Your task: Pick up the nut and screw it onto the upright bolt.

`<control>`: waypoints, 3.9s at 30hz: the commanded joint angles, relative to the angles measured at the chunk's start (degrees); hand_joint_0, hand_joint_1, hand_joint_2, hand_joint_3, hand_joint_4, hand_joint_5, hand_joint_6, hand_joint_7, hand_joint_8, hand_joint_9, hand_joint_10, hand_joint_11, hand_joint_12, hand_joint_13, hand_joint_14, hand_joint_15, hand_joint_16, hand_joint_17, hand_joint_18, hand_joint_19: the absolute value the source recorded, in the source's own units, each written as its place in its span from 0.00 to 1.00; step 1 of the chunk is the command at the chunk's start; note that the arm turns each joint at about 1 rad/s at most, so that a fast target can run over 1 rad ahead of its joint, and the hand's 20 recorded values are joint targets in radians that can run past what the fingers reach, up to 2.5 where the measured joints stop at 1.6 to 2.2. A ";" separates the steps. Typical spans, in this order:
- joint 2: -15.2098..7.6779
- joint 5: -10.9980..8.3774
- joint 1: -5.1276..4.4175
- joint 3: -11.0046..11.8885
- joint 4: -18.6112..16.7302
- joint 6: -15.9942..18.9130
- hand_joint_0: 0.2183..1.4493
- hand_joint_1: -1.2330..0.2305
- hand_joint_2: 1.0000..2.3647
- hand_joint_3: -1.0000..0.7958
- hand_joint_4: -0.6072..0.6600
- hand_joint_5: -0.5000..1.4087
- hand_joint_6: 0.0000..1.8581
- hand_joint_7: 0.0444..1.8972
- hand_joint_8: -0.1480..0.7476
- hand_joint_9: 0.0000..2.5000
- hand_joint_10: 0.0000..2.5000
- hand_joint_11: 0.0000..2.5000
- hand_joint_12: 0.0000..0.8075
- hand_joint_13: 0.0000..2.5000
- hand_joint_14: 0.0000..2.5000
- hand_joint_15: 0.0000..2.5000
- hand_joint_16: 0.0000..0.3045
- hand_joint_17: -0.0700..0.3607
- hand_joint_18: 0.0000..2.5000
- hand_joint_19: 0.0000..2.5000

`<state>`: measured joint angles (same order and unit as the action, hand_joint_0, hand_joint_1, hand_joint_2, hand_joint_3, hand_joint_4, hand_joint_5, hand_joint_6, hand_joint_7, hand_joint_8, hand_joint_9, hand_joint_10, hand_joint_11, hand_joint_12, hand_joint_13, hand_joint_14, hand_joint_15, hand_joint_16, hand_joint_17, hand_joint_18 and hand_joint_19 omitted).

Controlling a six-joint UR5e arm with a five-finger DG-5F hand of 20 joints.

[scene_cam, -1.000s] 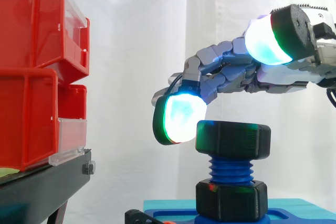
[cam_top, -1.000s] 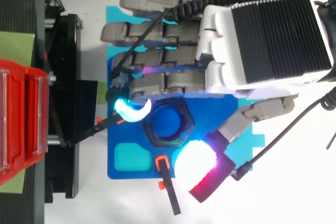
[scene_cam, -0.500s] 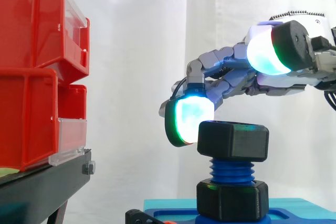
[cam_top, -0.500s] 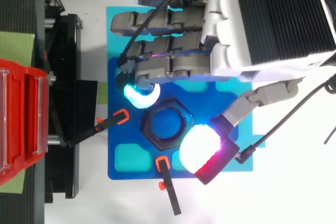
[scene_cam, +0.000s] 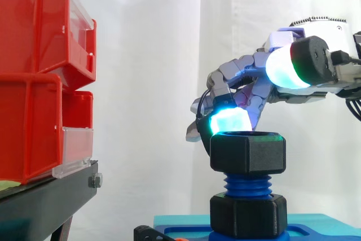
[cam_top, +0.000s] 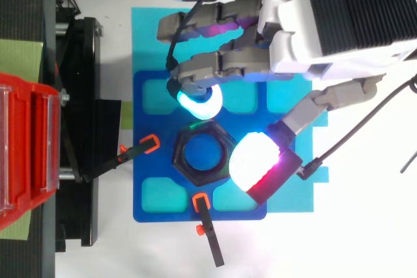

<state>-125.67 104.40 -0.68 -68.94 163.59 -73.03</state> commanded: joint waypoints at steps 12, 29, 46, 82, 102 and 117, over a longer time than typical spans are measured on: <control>0.43 2.38 1.48 4.52 4.37 -0.18 0.23 0.74 0.00 0.28 0.70 0.21 0.27 0.52 0.49 0.36 0.00 0.00 0.32 0.17 0.00 0.00 0.08 0.29 0.03 0.00; -2.30 1.68 -1.60 6.37 3.31 2.28 0.20 0.79 0.00 0.28 0.61 0.16 0.27 0.31 0.42 0.17 0.00 0.00 0.40 0.03 0.00 0.00 0.13 0.37 0.00 0.00; -2.39 1.68 -2.04 6.28 9.99 2.19 0.20 0.81 0.00 0.28 0.63 0.16 0.27 0.37 0.43 0.14 0.00 0.00 0.40 0.01 0.00 0.00 0.14 0.38 0.00 0.00; -2.30 2.82 1.04 6.19 10.35 -0.18 0.23 0.72 0.00 0.28 0.68 0.23 0.27 0.68 0.49 0.25 0.00 0.00 0.33 0.10 0.00 0.00 0.09 0.31 0.00 0.00; -2.30 6.25 2.35 9.70 8.68 -0.97 0.21 0.76 0.00 0.28 0.62 0.15 0.27 0.35 0.43 0.16 0.00 0.00 0.39 0.05 0.00 0.00 0.12 0.35 0.00 0.00; -2.39 5.28 -0.55 3.90 0.94 1.23 0.20 0.83 0.00 0.28 0.58 0.14 0.27 0.30 0.40 0.09 0.00 0.00 0.41 0.00 0.00 0.00 0.14 0.39 0.00 0.00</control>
<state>-128.00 110.37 -0.50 -63.13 168.34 -73.70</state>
